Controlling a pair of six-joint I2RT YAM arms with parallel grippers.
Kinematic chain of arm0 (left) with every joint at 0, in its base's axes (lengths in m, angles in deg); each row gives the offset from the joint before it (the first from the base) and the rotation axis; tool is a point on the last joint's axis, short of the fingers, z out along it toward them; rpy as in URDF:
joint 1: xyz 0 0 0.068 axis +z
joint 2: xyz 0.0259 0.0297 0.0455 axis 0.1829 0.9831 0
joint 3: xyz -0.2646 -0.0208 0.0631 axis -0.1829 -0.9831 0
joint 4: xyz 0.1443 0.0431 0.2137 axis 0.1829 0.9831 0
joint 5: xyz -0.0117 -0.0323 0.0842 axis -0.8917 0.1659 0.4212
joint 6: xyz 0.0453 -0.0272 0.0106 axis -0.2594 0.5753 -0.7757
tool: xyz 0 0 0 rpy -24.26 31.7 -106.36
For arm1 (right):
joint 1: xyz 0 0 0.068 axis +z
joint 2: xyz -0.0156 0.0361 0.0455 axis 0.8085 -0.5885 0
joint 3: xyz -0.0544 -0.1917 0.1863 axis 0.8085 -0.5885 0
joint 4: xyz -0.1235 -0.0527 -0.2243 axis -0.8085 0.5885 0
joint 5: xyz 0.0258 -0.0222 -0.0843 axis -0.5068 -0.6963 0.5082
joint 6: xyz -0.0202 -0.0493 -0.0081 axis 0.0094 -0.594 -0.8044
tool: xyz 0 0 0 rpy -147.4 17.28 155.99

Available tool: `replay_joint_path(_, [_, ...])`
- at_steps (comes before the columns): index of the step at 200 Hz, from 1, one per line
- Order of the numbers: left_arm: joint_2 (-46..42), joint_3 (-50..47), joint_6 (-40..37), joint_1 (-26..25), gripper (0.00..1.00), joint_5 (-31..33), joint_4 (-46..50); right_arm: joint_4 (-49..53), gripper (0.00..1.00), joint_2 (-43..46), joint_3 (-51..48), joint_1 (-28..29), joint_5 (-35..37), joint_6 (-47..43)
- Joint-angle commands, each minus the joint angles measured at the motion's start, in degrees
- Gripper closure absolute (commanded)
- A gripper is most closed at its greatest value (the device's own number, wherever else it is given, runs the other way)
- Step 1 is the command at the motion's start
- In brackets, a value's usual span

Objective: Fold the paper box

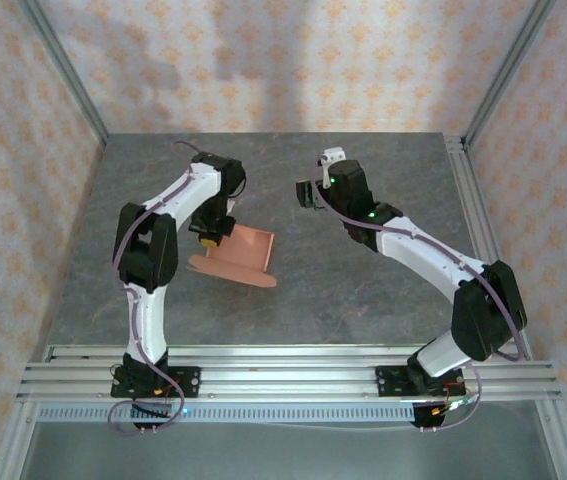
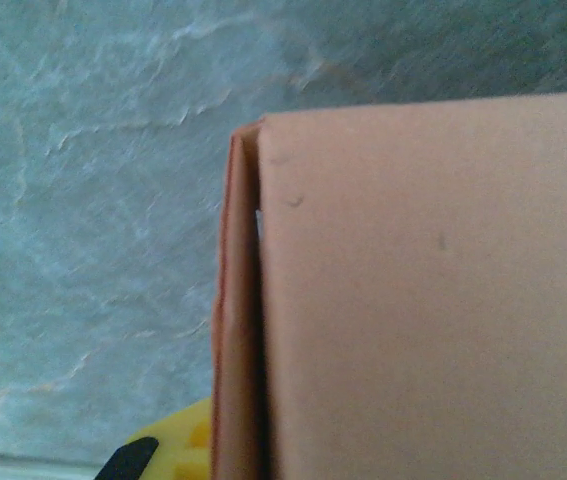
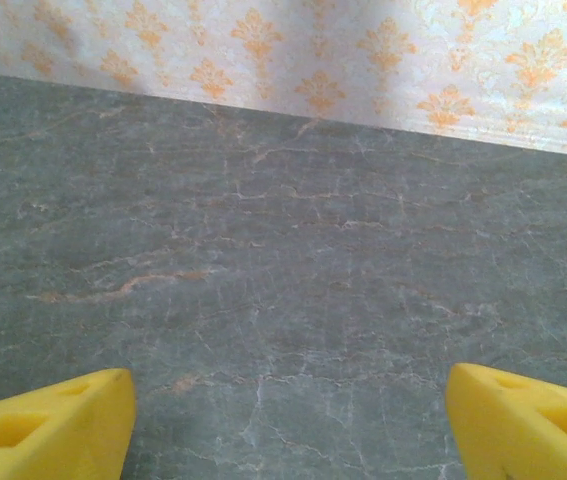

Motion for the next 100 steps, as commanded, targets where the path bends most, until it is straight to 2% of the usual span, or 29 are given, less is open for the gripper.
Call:
replay_joint_path(1, [3.1,1.3,-2.7,0.1,1.00,4.3,8.0,-2.5,0.19,1.7,-1.0,-0.8,0.8,-0.6])
replay_joint_path(68, [11.1,2.9,-5.5,0.1,1.00,3.8,10.5,-2.8,0.19,1.5,-1.3,-1.5,1.1,-1.1])
replay_joint_path(81, [11.7,3.1,-5.4,0.1,0.95,4.5,10.6,-2.7,0.19,1.5,-1.2,-1.5,1.3,-1.1])
replay_joint_path(97, [11.6,3.7,-5.3,0.1,0.85,4.7,10.3,-2.7,0.19,1.4,-1.1,-1.5,1.3,-0.8])
replay_joint_path(100, [11.5,3.8,-5.3,0.1,0.81,4.5,10.3,-2.7,0.19,1.4,-1.0,-1.5,1.3,-0.8])
